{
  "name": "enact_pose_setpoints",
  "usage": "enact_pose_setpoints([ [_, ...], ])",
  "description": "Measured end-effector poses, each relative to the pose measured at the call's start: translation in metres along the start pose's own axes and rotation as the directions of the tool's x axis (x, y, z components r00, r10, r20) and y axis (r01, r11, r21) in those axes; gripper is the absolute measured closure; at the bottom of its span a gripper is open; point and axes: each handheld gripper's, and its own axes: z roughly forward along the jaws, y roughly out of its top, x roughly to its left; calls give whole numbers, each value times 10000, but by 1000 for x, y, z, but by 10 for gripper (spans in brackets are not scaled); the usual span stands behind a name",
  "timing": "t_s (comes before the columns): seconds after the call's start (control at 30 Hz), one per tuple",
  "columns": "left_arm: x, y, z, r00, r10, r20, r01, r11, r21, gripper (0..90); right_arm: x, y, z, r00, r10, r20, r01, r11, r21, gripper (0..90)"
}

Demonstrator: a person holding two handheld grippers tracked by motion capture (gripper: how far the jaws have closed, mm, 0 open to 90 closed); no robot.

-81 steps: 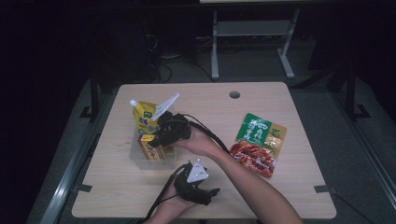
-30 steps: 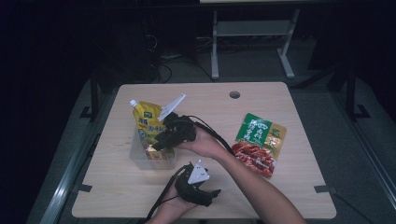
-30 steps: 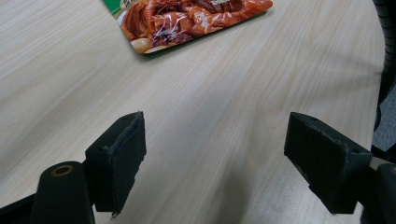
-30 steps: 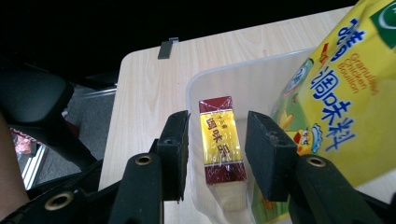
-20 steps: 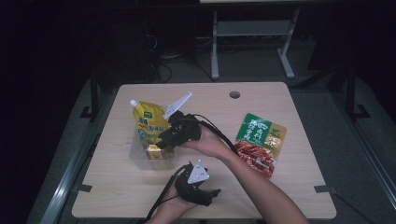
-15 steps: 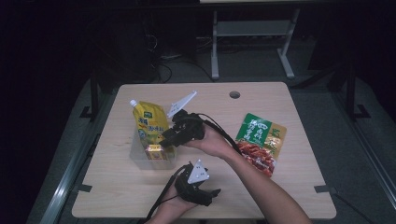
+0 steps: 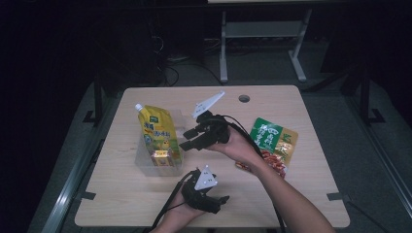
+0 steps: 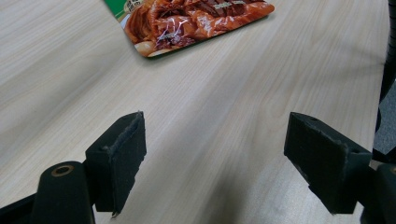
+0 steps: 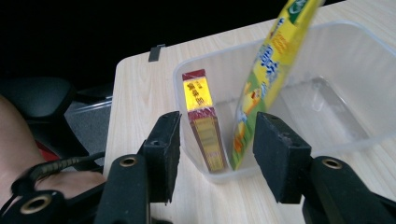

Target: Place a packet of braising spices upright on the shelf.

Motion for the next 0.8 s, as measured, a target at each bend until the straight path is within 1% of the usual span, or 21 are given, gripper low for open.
enact_pose_setpoints([
  [0.03, 0, 0, 0, 10000, 68, 23, -68, 10000, 2, 205, 0, -2, -2, 10000, 50, 31, -49, 10000, -48, 492],
  [0.07, 0, 0, 1, 10000, -44, 69, 44, 10000, 2, 206, -1, -4, -5, 9998, 145, 96, -145, 9999, -48, 489],
  [0.17, -1, 1, 1, 9999, -35, 168, 34, 10000, 34, 207, -2, -13, -15, 9990, 344, 297, -339, 9993, -172, 480],
  [0.23, -2, 1, 2, 9997, -26, 247, 24, 10000, 63, 209, -3, -18, -21, 9985, 361, 421, -350, 9991, -252, 478],
  [0.3, -2, 3, 2, 9996, -154, 245, 154, 9999, -10, 212, -4, -23, -28, 9972, 466, 580, -450, 9986, -278, 465],
  [0.33, -1, 3, 1, 9997, -82, 238, 81, 10000, 38, 212, -5, -26, -32, 9964, 586, 609, -568, 9979, -322, 457],
  [0.37, 0, 4, 1, 9997, -95, 228, 95, 9999, 40, 213, -5, -28, -35, 9956, 679, 640, -657, 9972, -365, 451],
  [0.43, 1, 6, 0, 9997, -116, 196, 118, 9999, -76, 218, -8, -34, -42, 9933, 866, 763, -829, 9953, -502, 439],
  [0.47, 1, 6, 0, 9997, -165, 187, 168, 9998, -136, 219, -10, -36, -46, 9921, 964, 808, -928, 9945, -478, 429],
  [0.5, 2, 7, 0, 9998, -83, 168, 85, 9999, -107, 221, -10, -38, -48, 9910, 1029, 860, -990, 9939, -481, 423],
  [0.6, 2, 8, 0, 9997, -149, 207, 153, 9997, -172, 228, -13, -48, -59, 9837, 1459, 1052, -1404, 9884, -587, 407],
  [0.63, 3, 9, 0, 9997, -65, 228, 68, 9999, -132, 228, -14, -50, -61, 9823, 1501, 1120, -1439, 9877, -611, 399],
  [0.7, 3, 10, 0, 9997, -55, 245, 59, 9999, -142, 231, -16, -57, -67, 9779, 1660, 1273, -1573, 9846, -757, 388],
  [0.8, 2, 12, 1, 9996, -60, 276, 64, 9999, -158, 235, -19, -68, -76, 9681, 1954, 1571, -1845, 9795, -810, 367],
])
